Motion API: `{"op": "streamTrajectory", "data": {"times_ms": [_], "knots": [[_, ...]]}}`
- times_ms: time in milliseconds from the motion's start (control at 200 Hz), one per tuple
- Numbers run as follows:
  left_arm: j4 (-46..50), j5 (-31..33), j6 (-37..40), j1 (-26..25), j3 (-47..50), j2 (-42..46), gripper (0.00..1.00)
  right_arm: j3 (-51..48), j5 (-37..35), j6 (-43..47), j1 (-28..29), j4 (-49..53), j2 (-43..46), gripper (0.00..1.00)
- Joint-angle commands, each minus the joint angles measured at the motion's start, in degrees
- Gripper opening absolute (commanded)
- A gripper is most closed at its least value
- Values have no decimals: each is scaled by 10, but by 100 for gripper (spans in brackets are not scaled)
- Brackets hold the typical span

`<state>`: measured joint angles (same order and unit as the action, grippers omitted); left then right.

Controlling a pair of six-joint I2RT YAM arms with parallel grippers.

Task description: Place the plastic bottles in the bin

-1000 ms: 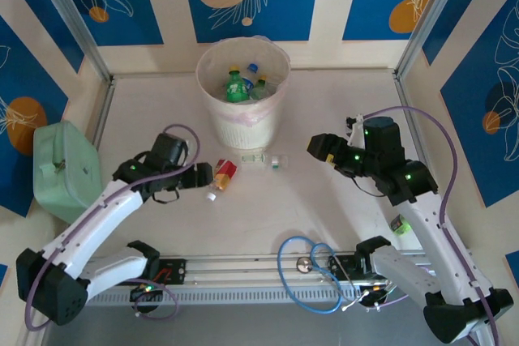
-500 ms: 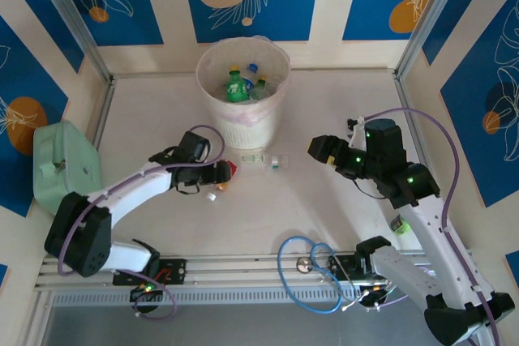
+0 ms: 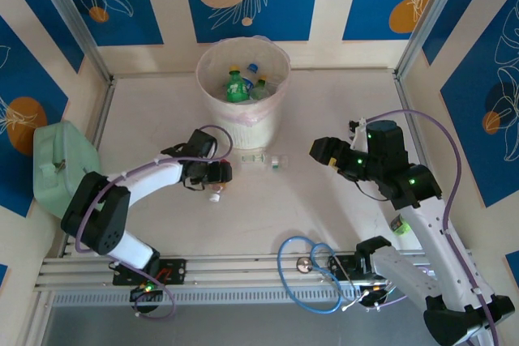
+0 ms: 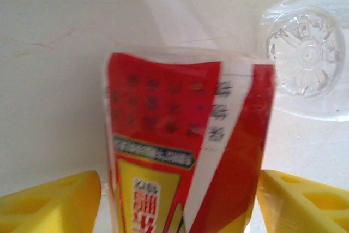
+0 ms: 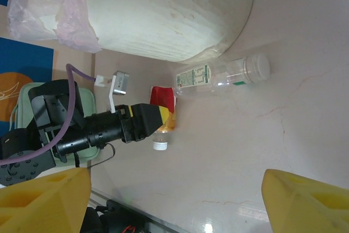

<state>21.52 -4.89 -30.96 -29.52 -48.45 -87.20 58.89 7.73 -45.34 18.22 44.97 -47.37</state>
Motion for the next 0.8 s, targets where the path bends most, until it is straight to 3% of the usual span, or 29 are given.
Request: {"op": "streamTrajectory", "data": {"times_ms": [0, 455, 795], "knots": [[6, -2, 12, -5, -18, -11, 69, 20, 8, 11, -5, 17, 5, 82], [43, -10, 2, -8, -7, 17, 49, 25, 13, 12, -12, 20, 7, 82], [128, -50, -35, -15, -3, 200, 46, 11, 33, 4, 2, -6, 5, 82]]}}
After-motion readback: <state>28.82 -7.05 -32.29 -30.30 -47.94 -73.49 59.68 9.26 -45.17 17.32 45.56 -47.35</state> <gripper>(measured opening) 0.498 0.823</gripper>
